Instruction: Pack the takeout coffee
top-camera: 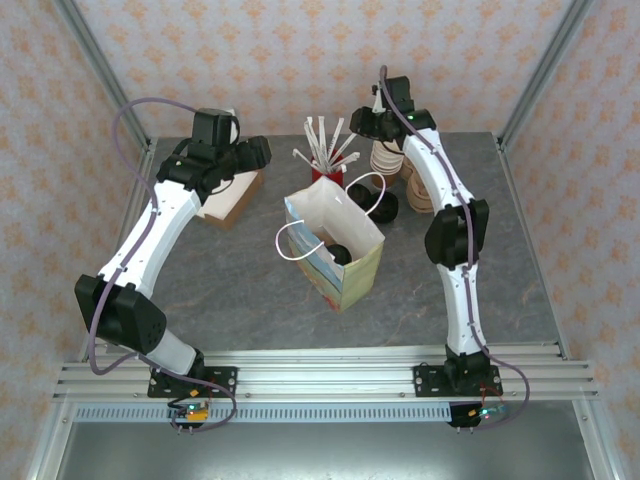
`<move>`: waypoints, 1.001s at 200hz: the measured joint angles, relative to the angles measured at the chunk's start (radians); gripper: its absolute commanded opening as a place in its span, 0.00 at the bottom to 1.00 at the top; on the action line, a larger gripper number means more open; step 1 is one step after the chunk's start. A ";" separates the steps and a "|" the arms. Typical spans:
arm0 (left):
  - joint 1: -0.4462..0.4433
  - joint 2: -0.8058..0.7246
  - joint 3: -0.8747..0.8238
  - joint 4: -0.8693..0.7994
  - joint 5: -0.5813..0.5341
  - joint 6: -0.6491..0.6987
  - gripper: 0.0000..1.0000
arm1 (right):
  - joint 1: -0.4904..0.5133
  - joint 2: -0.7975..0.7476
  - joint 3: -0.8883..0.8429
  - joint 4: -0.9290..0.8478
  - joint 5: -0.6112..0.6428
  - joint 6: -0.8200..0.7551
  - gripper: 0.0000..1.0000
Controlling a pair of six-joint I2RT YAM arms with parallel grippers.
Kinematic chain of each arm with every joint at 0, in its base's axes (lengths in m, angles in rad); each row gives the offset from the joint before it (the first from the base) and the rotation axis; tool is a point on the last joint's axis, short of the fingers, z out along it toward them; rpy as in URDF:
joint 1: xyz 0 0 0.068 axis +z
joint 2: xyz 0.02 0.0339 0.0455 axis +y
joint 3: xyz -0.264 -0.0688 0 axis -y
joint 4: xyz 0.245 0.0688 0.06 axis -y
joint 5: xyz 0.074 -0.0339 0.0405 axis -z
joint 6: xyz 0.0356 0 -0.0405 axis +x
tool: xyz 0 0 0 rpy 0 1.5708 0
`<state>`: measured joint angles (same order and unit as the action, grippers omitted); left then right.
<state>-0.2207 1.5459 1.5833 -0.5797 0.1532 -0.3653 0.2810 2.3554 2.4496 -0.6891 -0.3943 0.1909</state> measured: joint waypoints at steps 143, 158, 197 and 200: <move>0.000 0.000 0.000 -0.008 0.018 0.026 0.74 | 0.000 0.043 0.082 -0.026 -0.043 0.019 0.03; 0.000 0.000 0.000 -0.008 0.024 0.026 0.74 | 0.000 0.036 0.090 -0.032 -0.039 0.018 0.03; 0.000 0.000 0.000 -0.007 0.035 0.026 0.74 | 0.000 -0.040 0.090 -0.105 -0.006 -0.004 0.03; 0.000 0.000 0.000 -0.007 0.038 0.026 0.74 | 0.000 -0.052 0.090 -0.110 0.000 -0.007 0.04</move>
<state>-0.2207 1.5455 1.5829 -0.5869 0.1913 -0.3397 0.2810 2.3032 2.5397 -0.7994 -0.3946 0.1837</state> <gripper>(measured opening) 0.740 0.052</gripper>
